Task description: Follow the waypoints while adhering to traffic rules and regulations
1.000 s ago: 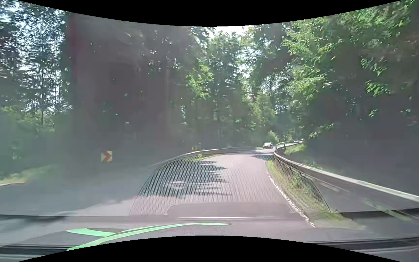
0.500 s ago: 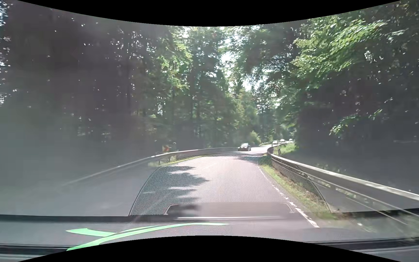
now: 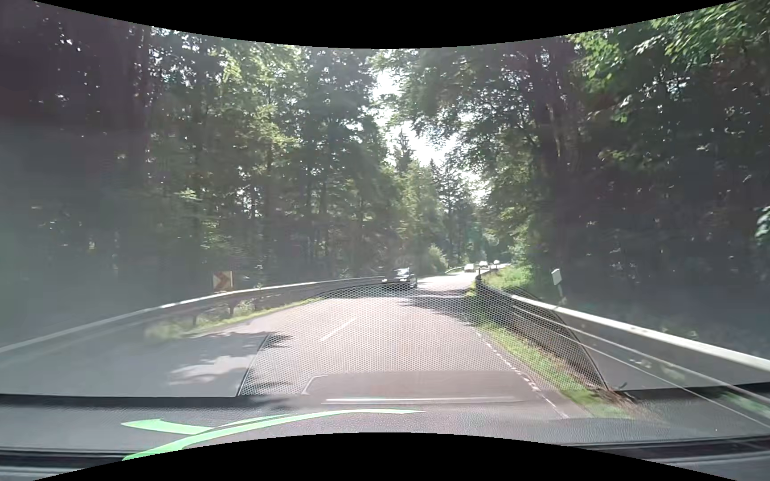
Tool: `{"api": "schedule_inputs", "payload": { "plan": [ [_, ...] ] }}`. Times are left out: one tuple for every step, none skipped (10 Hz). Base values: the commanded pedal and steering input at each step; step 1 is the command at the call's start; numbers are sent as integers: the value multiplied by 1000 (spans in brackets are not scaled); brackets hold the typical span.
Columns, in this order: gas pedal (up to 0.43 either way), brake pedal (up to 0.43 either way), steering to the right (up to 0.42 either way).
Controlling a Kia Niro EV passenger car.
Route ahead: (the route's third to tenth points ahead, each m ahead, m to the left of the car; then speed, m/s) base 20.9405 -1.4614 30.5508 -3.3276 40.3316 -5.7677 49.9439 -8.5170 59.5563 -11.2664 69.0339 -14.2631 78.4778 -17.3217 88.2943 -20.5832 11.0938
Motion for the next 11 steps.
{"api": "schedule_inputs", "payload": {
  "plan": [
    [150, 0, 61],
    [150, 0, 56],
    [157, 0, 51],
    [157, 0, 46],
    [169, 0, 42],
    [169, 0, 41],
    [177, 0, 40],
    [177, 0, 39],
    [177, 0, 39],
    [177, 0, 39],
    [177, 0, 39]
  ]
}}
